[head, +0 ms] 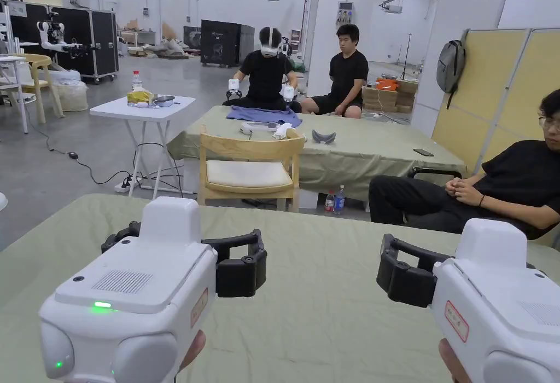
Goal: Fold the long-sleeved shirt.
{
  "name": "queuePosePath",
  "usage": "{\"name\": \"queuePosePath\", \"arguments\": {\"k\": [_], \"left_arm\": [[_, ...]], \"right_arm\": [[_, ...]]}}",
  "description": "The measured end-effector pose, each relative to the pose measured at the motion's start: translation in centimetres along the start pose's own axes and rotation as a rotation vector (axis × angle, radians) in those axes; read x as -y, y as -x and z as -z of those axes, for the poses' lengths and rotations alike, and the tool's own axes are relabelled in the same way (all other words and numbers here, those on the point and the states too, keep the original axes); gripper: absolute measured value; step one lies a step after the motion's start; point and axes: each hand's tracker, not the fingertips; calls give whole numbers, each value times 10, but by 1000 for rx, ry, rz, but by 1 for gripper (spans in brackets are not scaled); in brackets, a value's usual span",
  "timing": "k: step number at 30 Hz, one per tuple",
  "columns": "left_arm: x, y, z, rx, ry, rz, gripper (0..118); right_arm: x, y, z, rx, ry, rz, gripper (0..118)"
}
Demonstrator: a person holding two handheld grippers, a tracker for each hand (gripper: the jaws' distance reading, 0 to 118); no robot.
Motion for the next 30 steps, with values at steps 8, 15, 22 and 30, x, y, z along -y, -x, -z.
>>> {"name": "queuePosePath", "arguments": {"k": [8,15,22,30], "left_arm": [[-1,-1,-5,-18,-33,-8,118],[-2,-1,-5,-15,-28,-5,118],[-5,-1,-9,-18,-37,1,118],[-9,2,-11,21,-21,-60,118]], "right_arm": [[3,1,2,-4,3,-17,118],[1,0,-1,-19,-17,0,118],[0,0,-3,-23,-22,11,118],[0,1,-6,-20,-36,8,118]]}}
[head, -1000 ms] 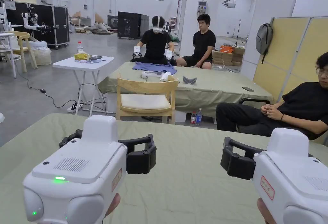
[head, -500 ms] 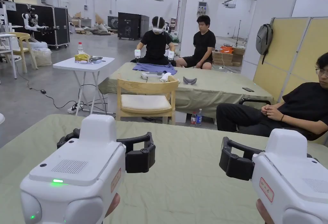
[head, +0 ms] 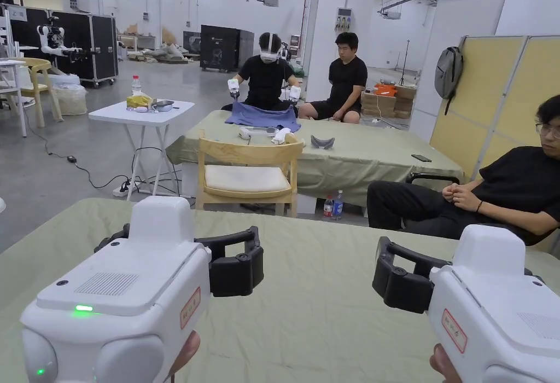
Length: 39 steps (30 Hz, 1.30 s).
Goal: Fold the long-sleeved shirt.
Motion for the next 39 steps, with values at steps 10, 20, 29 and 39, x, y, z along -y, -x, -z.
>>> {"name": "queuePosePath", "arguments": {"k": [10,20,29,39], "left_arm": [[1,-3,-1,-12,-12,41,118],[1,-3,-1,-18,-16,42,118],[-3,-2,-3,7,-12,18,118],[-6,-2,-3,0,-17,35,118]], "right_arm": [[-1,-2,-2,14,-11,8,118],[-2,-1,-3,0,-10,6,118],[-3,0,-4,-5,-12,-3,118],[-4,3,-4,-9,-5,-30,118]]}}
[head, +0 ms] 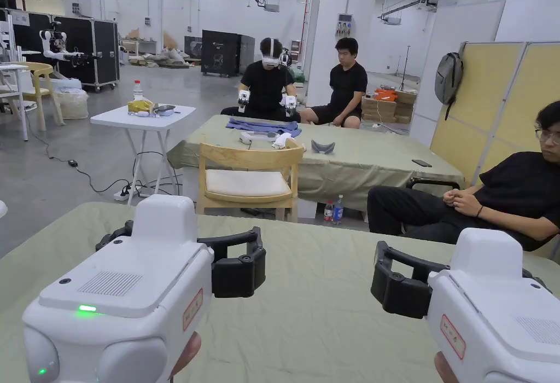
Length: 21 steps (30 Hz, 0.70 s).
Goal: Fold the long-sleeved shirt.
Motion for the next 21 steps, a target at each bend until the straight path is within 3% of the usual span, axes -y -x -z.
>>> {"name": "queuePosePath", "arguments": {"k": [8,21], "left_arm": [[0,0,1,29,29,5,118],[1,4,1,-3,2,-5,118]], "right_arm": [[-2,-3,-1,6,0,37,118],[2,-2,0,12,6,17,118]]}}
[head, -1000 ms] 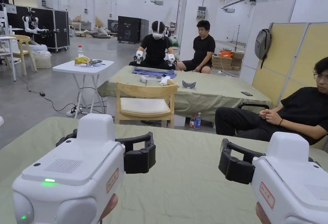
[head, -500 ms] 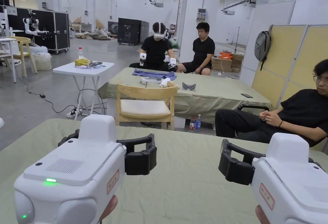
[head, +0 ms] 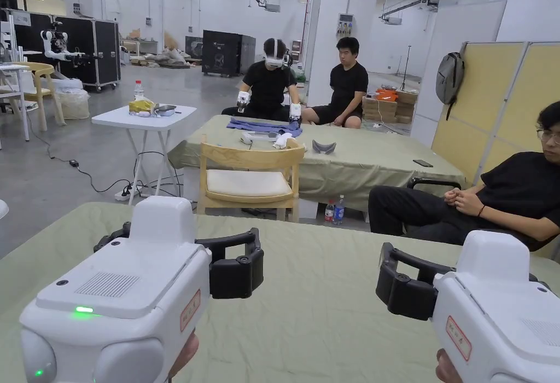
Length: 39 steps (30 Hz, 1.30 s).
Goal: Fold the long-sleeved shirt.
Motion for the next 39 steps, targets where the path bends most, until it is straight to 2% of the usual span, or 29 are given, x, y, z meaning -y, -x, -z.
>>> {"name": "queuePosePath", "arguments": {"k": [8,9,10,11,12,13,14,19,22,24,26,28,31,33,36,37,38,39], "left_arm": [[0,1,1,-15,2,6,116],[0,1,1,-16,9,6,103],[0,2,-1,-11,11,3,94],[1,3,-4,7,-2,-7,94],[1,2,-4,14,2,-2,53],[1,2,-1,14,17,3,1],[3,5,-2,19,16,-23,11],[10,19,-9,7,42,-24,10],[9,41,-24,-63,37,-27,10],[8,72,-43,-150,26,-50,10],[9,108,-66,-269,26,-84,10],[13,151,-93,-407,31,-112,10],[22,191,-116,-551,50,-95,10],[30,205,-119,-574,86,-117,10],[51,220,-109,-527,157,-178,10],[62,220,-97,-498,184,-199,15],[74,223,-88,-469,206,-228,33],[89,227,-77,-432,233,-265,84]], "right_arm": [[-2,3,0,-6,-8,-11,118],[-2,4,0,-4,1,-16,103],[-2,3,-2,-15,9,-20,95],[-2,4,-2,-17,13,-22,95],[-1,5,-2,-18,17,-23,55],[0,6,-1,-12,26,-39,9],[4,7,0,-1,35,-72,4],[17,9,5,12,41,-28,4],[22,39,12,-41,29,10,4],[21,80,17,-176,28,28,4],[25,130,16,-347,48,16,4],[29,186,11,-561,86,6,4],[34,242,-4,-801,120,16,5],[38,258,-10,-856,120,17,5],[46,252,-4,-864,129,22,5],[50,246,1,-852,150,13,5],[55,239,5,-832,177,1,5],[61,226,11,-813,203,-12,5]]}}
